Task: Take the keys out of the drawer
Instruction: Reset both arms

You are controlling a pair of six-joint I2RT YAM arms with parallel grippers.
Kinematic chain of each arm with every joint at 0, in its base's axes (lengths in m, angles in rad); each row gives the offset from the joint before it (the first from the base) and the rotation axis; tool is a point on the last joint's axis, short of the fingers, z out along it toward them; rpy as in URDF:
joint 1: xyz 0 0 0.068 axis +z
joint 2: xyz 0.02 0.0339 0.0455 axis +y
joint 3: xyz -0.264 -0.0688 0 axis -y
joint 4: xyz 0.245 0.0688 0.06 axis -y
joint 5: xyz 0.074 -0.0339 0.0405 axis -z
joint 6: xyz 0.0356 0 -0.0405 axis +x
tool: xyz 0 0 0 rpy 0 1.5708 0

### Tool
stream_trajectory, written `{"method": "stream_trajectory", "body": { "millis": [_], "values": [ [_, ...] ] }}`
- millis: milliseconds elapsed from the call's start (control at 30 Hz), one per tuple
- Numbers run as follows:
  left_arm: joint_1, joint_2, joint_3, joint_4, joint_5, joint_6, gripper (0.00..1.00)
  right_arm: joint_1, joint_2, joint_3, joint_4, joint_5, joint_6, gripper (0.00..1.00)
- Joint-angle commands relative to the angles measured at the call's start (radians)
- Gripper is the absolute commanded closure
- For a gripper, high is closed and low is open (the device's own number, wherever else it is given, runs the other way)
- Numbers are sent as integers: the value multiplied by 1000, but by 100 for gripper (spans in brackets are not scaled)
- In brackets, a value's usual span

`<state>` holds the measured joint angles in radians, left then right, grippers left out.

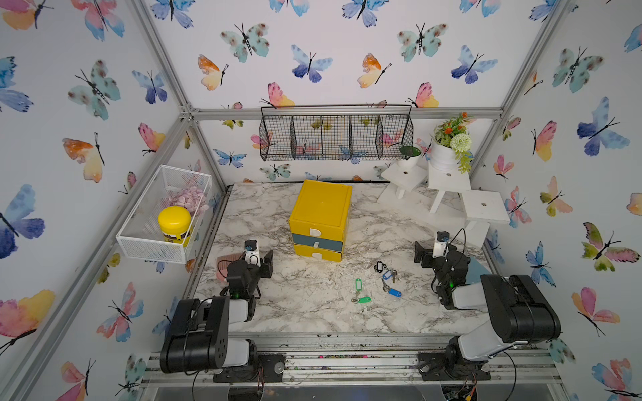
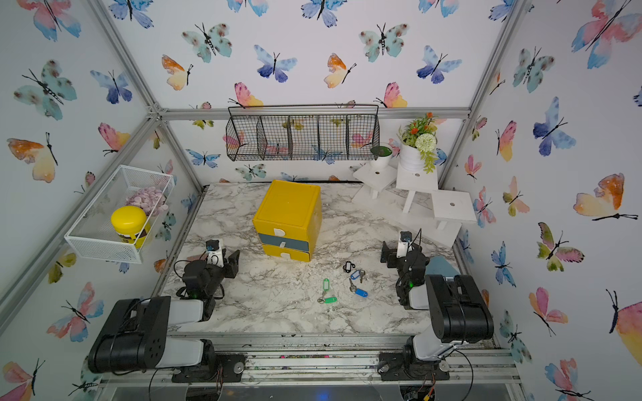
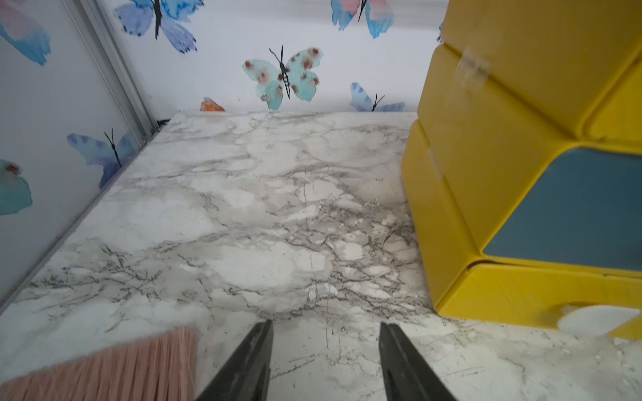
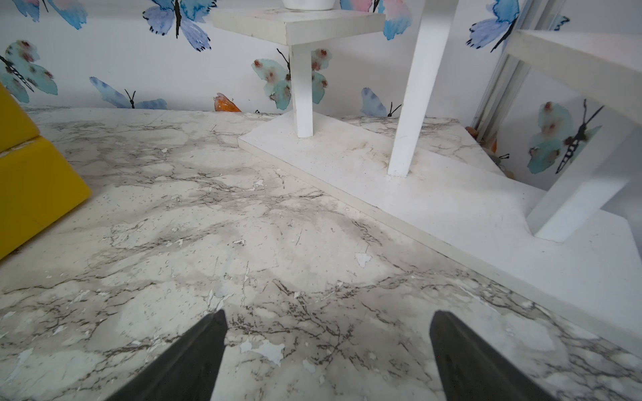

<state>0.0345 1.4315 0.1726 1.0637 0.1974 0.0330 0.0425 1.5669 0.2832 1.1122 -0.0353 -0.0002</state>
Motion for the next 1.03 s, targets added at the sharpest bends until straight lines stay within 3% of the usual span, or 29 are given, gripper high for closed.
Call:
{"method": "stream_trajectory", "body": {
  "millis": [0, 33, 67, 167, 1000],
  "values": [
    [-28, -36, 6, 54, -58, 3, 43, -4, 4, 1, 12, -7, 0, 2],
    [-43, -39, 21, 20, -116, -3, 38, -4, 4, 0, 17, -5, 0, 2],
    [-46, -16, 21, 59, -164, -23, 2, -4, 5, -2, 22, -8, -2, 2],
    [-45, -30, 45, -16, -191, -36, 2, -4, 8, -2, 26, -8, -2, 2],
    [-58, -25, 42, -2, -214, -30, 2, -3, 9, -4, 32, -8, -3, 2]
  ]
}}
